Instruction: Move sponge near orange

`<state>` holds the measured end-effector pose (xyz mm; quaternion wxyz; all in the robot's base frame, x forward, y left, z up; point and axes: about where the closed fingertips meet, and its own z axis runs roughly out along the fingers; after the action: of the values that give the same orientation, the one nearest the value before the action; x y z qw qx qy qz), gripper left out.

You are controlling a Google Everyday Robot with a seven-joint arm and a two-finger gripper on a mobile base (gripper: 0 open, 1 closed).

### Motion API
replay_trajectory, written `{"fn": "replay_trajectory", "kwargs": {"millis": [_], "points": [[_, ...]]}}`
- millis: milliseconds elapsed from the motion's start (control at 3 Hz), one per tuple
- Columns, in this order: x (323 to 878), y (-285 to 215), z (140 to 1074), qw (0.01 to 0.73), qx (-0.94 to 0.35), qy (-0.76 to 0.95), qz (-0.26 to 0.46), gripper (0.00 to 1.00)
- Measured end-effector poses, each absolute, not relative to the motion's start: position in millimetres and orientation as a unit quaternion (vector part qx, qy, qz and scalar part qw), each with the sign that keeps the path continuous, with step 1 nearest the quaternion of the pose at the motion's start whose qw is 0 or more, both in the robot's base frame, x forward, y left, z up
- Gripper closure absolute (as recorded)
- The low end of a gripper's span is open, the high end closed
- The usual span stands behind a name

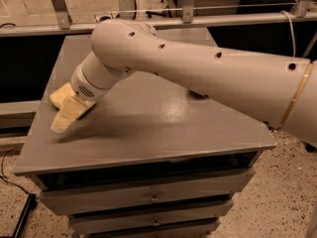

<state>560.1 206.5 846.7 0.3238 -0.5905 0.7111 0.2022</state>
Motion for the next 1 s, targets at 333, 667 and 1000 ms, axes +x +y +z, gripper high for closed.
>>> {"fn": "replay_trajectory", "kwargs": {"millis": [333, 667, 1000], "points": [[566.9, 213.6, 833.7, 0.319, -0.58, 0.723, 0.198, 0.0], [576.4, 213.5, 825.2, 0.322, -0.57, 0.73, 0.194, 0.16], [582.4, 208.9, 824.7, 0.328, -0.564, 0.733, 0.189, 0.38]]}}
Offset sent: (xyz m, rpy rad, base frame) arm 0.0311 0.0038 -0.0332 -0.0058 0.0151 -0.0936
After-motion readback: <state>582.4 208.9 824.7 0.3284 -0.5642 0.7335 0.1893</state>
